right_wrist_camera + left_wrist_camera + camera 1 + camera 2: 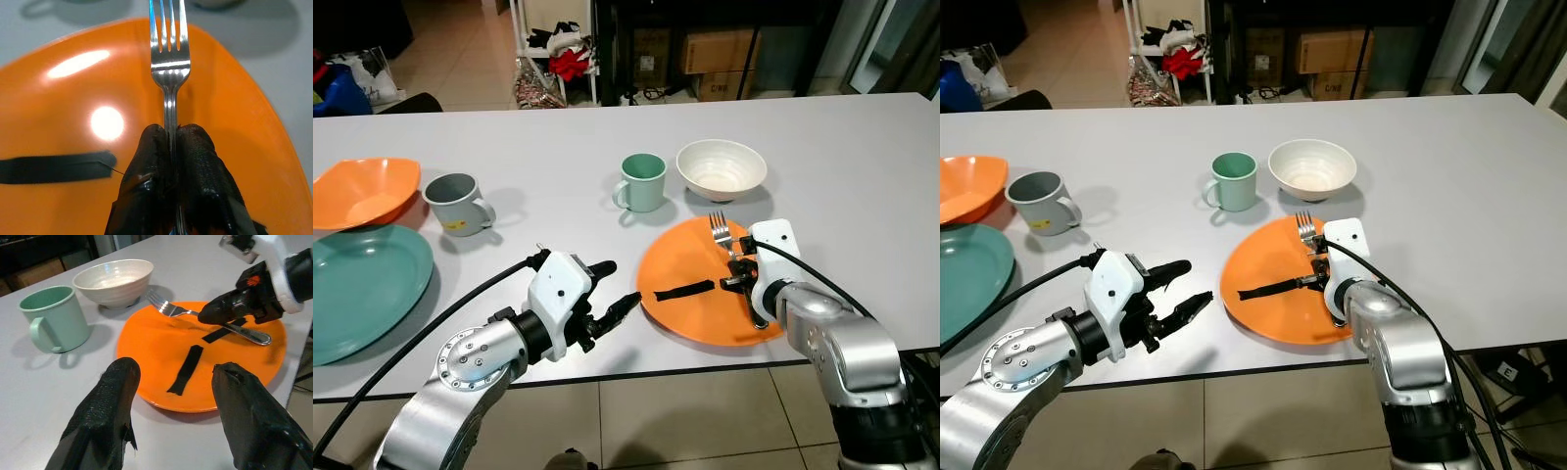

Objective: Setting the table

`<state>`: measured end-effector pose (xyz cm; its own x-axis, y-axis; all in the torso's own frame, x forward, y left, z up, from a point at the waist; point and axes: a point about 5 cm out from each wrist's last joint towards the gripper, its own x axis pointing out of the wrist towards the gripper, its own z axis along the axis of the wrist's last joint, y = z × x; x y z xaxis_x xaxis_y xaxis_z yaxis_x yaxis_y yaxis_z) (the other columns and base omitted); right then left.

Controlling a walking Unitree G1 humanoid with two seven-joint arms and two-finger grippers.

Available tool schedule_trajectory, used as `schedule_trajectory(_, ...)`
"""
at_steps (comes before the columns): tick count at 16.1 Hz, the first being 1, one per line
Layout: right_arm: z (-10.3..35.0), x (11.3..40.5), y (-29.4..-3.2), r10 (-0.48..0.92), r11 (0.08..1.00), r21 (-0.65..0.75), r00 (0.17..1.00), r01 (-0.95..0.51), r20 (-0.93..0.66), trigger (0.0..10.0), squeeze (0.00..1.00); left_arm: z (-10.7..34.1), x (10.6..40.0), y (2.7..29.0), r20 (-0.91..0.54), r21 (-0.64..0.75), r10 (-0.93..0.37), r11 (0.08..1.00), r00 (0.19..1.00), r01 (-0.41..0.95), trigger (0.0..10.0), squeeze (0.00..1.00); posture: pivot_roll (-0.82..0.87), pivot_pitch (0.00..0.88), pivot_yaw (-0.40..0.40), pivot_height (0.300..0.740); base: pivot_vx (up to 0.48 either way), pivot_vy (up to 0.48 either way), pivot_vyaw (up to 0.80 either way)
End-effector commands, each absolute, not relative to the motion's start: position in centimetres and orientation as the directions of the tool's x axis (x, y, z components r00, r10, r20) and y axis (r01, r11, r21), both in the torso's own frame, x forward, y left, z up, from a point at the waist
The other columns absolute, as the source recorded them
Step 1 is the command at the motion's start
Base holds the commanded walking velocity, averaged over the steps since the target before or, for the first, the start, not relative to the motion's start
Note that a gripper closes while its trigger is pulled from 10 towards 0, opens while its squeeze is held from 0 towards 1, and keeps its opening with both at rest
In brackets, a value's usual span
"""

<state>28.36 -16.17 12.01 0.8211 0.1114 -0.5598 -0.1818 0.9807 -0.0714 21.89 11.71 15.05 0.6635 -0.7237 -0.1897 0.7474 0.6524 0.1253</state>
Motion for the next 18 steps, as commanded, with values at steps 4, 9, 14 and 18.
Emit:
schedule_trajectory(4, 11.0, 28.5, -17.2, 0.061, 0.994, -0.031, 0.79, -0.101, -0.61, 10.0, 0.0, 15.2, 21.1, 11.6, -0.198, 0.098, -0.759, 0.614, 0.62, 0.783, 10.0, 0.0, 0.14, 0.0, 0.017, 0.727, 0.0, 0.0, 0.0)
schedule_trajectory(9, 10.2, 28.1, -17.0, 0.085, 0.996, 0.029, 0.759, -0.086, -0.646, 10.0, 1.0, 15.3, 21.1, 11.5, -0.202, 0.097, -0.767, 0.604, 0.61, 0.791, 10.0, 0.0, 0.14, 0.0, 0.019, 0.727, 0.0, 0.0, 0.0)
schedule_trajectory(14, 15.9, 27.9, -16.5, 0.135, 0.984, -0.055, 0.911, -0.169, -0.389, 10.0, 1.0, 16.2, 21.5, 12.1, -0.131, 0.097, -0.719, 0.676, 0.682, 0.731, 10.0, 0.0, 0.14, 0.0, 0.028, 0.727, 0.0, 0.0, 0.0)
schedule_trajectory(18, 19.8, 25.6, -12.5, 0.395, 0.904, -0.138, 0.914, -0.405, -0.093, 10.0, 1.0, 16.9, 22.8, 12.9, -0.027, 0.092, -0.541, 0.836, 0.841, 0.541, 10.0, 0.0, 0.14, 0.0, 0.038, 0.727, 0.0, 0.0, 0.6)
